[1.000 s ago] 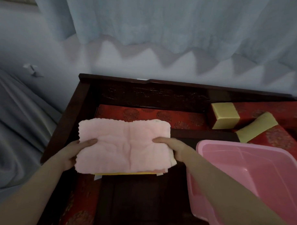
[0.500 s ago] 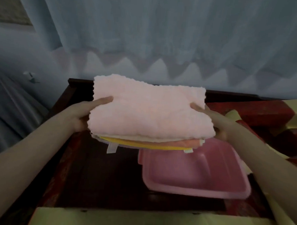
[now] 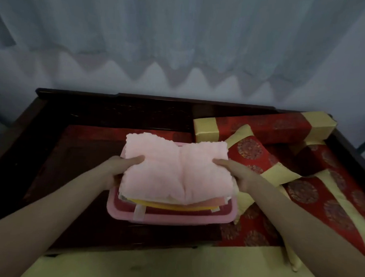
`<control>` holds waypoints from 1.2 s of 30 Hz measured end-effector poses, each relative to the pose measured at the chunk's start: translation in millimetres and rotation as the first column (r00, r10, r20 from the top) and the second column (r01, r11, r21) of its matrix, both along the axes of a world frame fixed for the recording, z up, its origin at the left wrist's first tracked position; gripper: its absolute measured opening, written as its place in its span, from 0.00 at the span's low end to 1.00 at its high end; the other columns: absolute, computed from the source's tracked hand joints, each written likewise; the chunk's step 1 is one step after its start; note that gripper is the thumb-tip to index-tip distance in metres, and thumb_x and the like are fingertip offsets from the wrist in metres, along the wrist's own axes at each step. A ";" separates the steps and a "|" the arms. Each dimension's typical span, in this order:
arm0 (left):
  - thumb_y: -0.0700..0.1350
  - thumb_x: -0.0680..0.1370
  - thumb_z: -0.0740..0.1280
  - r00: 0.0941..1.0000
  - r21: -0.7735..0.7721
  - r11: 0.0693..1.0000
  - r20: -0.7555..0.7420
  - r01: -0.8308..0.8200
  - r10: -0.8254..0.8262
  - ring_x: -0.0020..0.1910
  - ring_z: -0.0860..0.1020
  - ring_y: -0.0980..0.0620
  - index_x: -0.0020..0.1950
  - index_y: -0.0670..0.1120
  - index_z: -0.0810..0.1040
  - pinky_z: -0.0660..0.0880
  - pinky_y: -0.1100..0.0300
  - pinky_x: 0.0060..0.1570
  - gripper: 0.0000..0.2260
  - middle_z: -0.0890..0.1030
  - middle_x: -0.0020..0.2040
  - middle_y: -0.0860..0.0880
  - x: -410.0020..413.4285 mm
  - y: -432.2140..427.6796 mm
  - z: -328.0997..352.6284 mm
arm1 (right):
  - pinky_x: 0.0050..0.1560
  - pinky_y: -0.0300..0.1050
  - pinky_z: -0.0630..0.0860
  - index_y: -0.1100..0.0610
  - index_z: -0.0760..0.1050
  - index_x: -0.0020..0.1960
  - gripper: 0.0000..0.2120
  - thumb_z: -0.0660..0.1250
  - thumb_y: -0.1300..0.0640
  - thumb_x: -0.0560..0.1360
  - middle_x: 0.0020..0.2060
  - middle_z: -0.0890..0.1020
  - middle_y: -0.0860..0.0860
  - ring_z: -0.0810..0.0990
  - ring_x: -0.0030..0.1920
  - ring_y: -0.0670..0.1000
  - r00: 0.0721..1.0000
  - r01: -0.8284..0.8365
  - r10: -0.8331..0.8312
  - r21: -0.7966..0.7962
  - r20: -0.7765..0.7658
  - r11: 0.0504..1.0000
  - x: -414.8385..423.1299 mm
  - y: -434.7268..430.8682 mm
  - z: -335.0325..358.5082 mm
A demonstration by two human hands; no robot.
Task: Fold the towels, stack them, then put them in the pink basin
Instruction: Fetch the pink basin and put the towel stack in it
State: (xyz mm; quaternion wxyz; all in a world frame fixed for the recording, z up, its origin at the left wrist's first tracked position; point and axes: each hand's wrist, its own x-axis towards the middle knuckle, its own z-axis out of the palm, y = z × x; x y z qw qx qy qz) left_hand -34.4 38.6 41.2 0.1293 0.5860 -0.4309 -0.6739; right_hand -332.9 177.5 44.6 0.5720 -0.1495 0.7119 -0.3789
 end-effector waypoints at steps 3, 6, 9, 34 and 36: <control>0.46 0.69 0.76 0.998 0.020 0.998 0.032 -0.055 0.054 0.53 0.80 0.41 0.60 0.40 0.76 0.77 0.49 0.54 0.23 0.82 0.56 0.39 -14.8 -2.2 -25.3 | 0.48 0.51 0.79 0.59 0.75 0.61 0.19 0.69 0.54 0.73 0.55 0.82 0.60 0.82 0.51 0.60 1.000 0.019 -0.018 0.025 -0.018 1.000 8.1 -14.3 -26.7; 0.45 0.71 0.75 0.994 0.008 0.998 0.084 -0.068 0.067 0.51 0.79 0.42 0.62 0.36 0.74 0.75 0.51 0.51 0.24 0.81 0.56 0.40 -26.1 -1.3 -47.0 | 0.38 0.44 0.78 0.58 0.73 0.62 0.20 0.68 0.58 0.71 0.51 0.82 0.58 0.82 0.43 0.56 0.995 0.073 -0.072 0.006 -0.070 0.997 22.8 -28.1 -52.9; 0.43 0.73 0.72 0.986 -0.042 0.998 0.159 -0.040 0.046 0.47 0.77 0.44 0.61 0.34 0.74 0.72 0.54 0.48 0.20 0.81 0.51 0.39 -32.2 1.2 -63.8 | 0.31 0.39 0.74 0.57 0.71 0.63 0.24 0.66 0.60 0.67 0.44 0.81 0.57 0.80 0.38 0.55 0.988 0.121 -0.117 0.040 -0.103 0.992 26.4 -32.3 -83.2; 0.76 0.68 0.54 -0.288 0.287 -0.020 0.955 0.958 -0.063 0.77 0.40 0.41 0.76 0.39 0.35 0.33 0.37 0.71 0.55 0.39 0.78 0.39 -12.7 -5.0 -86.6 | 0.76 0.52 0.46 0.61 0.32 0.76 0.44 0.62 0.55 0.76 0.76 0.33 0.58 0.38 0.77 0.59 0.109 -0.572 0.870 0.685 -0.481 0.451 37.8 -10.4 -101.4; 0.75 0.69 0.54 -0.239 0.238 -0.020 0.968 0.971 -0.071 0.78 0.41 0.42 0.77 0.40 0.38 0.33 0.38 0.71 0.52 0.41 0.78 0.40 -12.6 -5.8 -83.9 | 0.75 0.52 0.53 0.62 0.40 0.77 0.41 0.63 0.54 0.75 0.77 0.42 0.59 0.45 0.77 0.60 0.143 -0.587 0.830 0.629 -0.539 0.510 34.7 -10.4 -95.9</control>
